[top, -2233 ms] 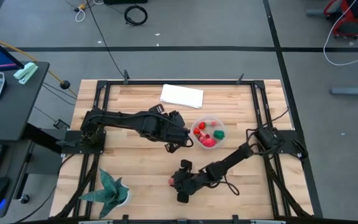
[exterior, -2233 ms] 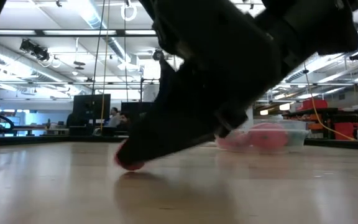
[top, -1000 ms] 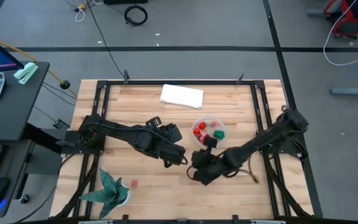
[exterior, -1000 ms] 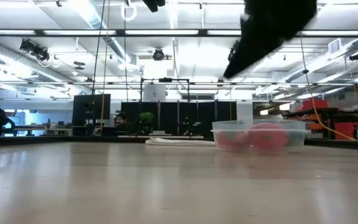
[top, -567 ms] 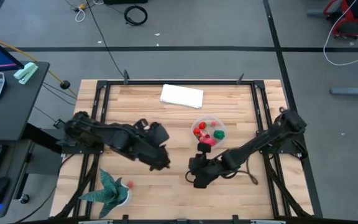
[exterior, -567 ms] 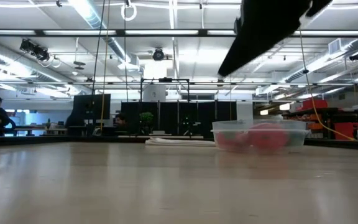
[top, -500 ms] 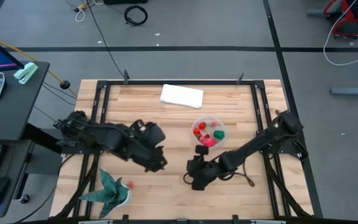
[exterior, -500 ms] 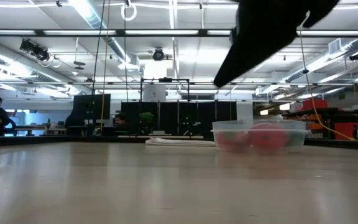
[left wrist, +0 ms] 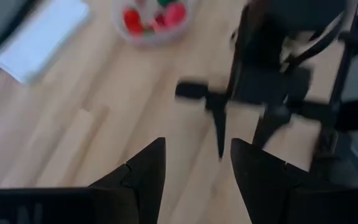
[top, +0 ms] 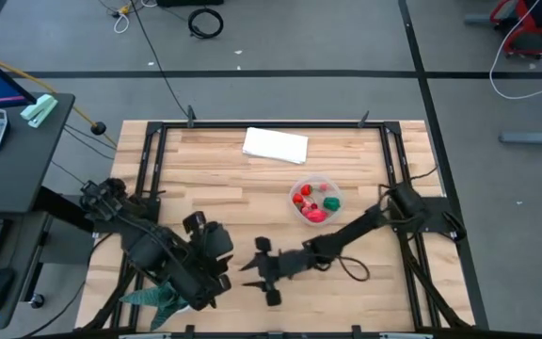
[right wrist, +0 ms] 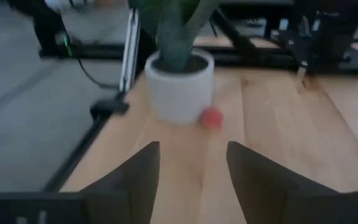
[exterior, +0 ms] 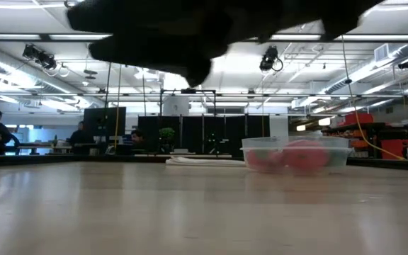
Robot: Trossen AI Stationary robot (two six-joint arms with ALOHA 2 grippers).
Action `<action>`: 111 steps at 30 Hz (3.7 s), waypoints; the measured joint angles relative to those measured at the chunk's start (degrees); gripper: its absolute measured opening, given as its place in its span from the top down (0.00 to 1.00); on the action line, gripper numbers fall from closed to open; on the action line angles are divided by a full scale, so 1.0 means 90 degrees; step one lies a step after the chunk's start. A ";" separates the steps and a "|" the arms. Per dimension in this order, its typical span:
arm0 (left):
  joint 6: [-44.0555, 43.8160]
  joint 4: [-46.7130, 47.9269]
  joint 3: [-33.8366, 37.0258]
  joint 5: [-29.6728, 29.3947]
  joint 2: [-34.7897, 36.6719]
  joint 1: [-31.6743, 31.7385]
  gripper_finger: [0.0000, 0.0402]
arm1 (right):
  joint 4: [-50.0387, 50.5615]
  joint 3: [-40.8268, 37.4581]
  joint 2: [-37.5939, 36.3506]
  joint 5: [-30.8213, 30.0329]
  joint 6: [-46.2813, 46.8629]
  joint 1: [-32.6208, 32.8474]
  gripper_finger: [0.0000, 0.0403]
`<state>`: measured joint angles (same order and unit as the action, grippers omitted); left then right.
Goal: Pick and placing Produce into tupperware
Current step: Put the pink peach into the transparent bin
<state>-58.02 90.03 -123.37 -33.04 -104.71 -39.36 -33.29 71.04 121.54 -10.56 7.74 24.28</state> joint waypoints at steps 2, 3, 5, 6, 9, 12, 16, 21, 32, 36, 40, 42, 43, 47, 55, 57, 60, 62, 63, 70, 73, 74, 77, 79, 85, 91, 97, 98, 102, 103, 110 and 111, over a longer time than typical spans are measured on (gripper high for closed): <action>0.0066 -0.0004 0.0000 -0.0323 0.0121 -0.0053 0.54 | -0.0234 0.0188 0.0233 0.0321 0.0156 -0.0193 0.52; 0.0150 0.0001 0.0000 -0.0432 0.0202 -0.0063 0.54 | -0.0212 0.0324 0.0355 0.0397 0.0273 -0.0280 0.52; 0.0301 -0.0001 -0.0005 -0.0655 0.0358 -0.0078 0.54 | -0.0054 0.0653 0.0620 0.0461 0.0312 -0.0401 0.53; 0.0374 -0.0001 -0.0005 -0.0804 0.0423 -0.0088 0.54 | 0.0055 0.0870 0.0776 0.0495 0.0282 -0.0446 0.53; 0.0676 0.0000 -0.0005 -0.1200 0.0620 -0.0085 0.54 | 0.0508 0.1542 0.1218 0.0526 0.0245 -0.0536 0.53; 0.0763 0.0001 -0.0007 -0.1270 0.0751 -0.0076 0.53 | 0.0924 0.2254 0.1654 0.0620 -0.0028 -0.0599 0.53; 0.0879 -0.0001 -0.0007 -0.1263 0.0763 -0.0075 0.53 | 0.1501 0.3300 0.2267 0.1015 -0.0203 -0.0724 0.53; 0.0926 -0.0001 -0.0007 -0.1260 0.0763 -0.0155 0.54 | 0.2009 0.4399 0.2853 0.1269 -0.0216 -0.0909 0.53; 0.0850 -0.0003 -0.0006 -0.1253 0.0765 -0.0189 0.54 | 0.2293 0.5077 0.3422 0.1797 -0.0272 -0.1054 0.53; 0.0817 -0.0001 -0.0005 -0.1251 0.0763 -0.0193 0.54 | 0.2137 0.5077 0.3428 0.1808 -0.0525 -0.1041 0.53; 0.0652 -0.0001 -0.0005 -0.1253 0.0763 -0.0191 0.53 | 0.1577 0.5077 0.3427 0.2058 -0.0545 -0.0999 0.53; 0.0571 -0.0003 -0.0005 -0.1251 0.0763 -0.0194 0.53 | 0.1519 0.5084 0.3416 0.2073 -0.0591 -0.0969 0.53; 0.0521 -0.0002 -0.0005 -0.1251 0.0763 -0.0194 0.53 | 0.1513 0.5084 0.3416 0.2071 -0.0653 -0.0967 0.53; 0.0516 -0.0001 -0.0005 -0.1249 0.0763 -0.0194 0.54 | 0.1375 0.5079 0.3416 0.2074 -0.0671 -0.0987 0.53; 0.0520 -0.0001 -0.0005 -0.1248 0.0763 -0.0194 0.53 | 0.1392 0.5079 0.3414 0.2070 -0.0549 -0.1046 0.53; 0.0518 -0.0001 -0.0005 -0.1248 0.0763 -0.0194 0.53 | 0.1432 0.5079 0.3414 0.2074 -0.0498 -0.1043 0.53; 0.0514 -0.0002 -0.0005 -0.1248 0.0762 -0.0194 0.53 | 0.1560 0.5079 0.3414 0.2068 -0.0533 -0.1023 0.53; 0.0447 -0.0014 -0.0005 -0.1238 0.0727 -0.0194 0.54 | 0.1651 0.5079 0.3414 0.2068 -0.0463 -0.1021 0.53; 0.0340 -0.0018 -0.0002 -0.1192 0.0715 -0.0194 0.54 | 0.1691 0.5079 0.3414 0.2068 -0.0393 -0.1014 0.53; 0.0034 -0.0051 0.0000 -0.0087 0.0498 -0.0340 0.52 | 0.3828 0.5077 0.3010 0.2229 -0.0198 -0.0982 0.53; -0.0176 -0.0104 0.0000 -0.0078 0.0306 -0.0523 0.51 | 0.5772 0.5078 0.2435 0.2229 -0.0259 -0.0990 0.53; -0.0234 -0.0132 0.0000 -0.0078 0.0215 -0.0588 0.51 | 0.6445 0.5079 0.2225 0.2226 -0.0325 -0.0989 0.53; -0.0320 -0.0164 0.0000 -0.0063 -0.0107 -0.0697 0.51 | 0.8352 0.5080 0.1658 0.2203 -0.0436 -0.0954 0.53; -0.0290 -0.0100 0.0000 -0.0066 -0.0302 -0.0727 0.52 | 0.9358 0.5077 0.1286 0.2129 -0.0433 -0.0894 0.53; -0.1218 -0.0006 0.0005 -0.0064 -0.0776 -0.0396 0.54 | 1.1737 0.5077 0.0181 0.1380 -0.0241 -0.0569 0.53; -0.1646 -0.0004 0.0005 0.0848 -0.1077 0.0165 0.58 | 1.2801 0.5002 -0.1056 -0.0133 0.0919 -0.0019 0.53; -0.1577 -0.0001 0.0019 0.1949 -0.1724 0.0398 0.56 | 1.2654 0.3930 -0.2652 -0.2926 0.2597 0.0904 0.53; -0.1519 -0.0004 0.0019 0.2067 -0.1833 0.0396 0.55 | 1.2617 0.3632 -0.2911 -0.3441 0.2925 0.1090 0.53; -0.1365 -0.0002 0.0019 0.2396 -0.2162 0.0440 0.52 | 1.2487 0.2243 -0.3927 -0.4835 0.4287 0.1740 0.53; -0.1347 -0.0002 0.0019 0.2434 -0.2221 0.0466 0.51 | 1.2425 0.1893 -0.4148 -0.5048 0.4629 0.1875 0.53; -0.1355 0.0000 0.0021 0.3234 -0.2455 0.0750 0.51 | 1.1781 -0.0229 -0.5291 -0.5806 0.5884 0.2319 0.53; -0.1332 -0.0021 0.0066 0.3378 -0.2474 0.0791 0.51 | 1.1736 -0.0432 -0.5393 -0.5808 0.5898 0.2325 0.53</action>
<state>-70.01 89.84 -122.78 -2.64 -126.98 -32.24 72.34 67.15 73.00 -62.84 60.82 45.21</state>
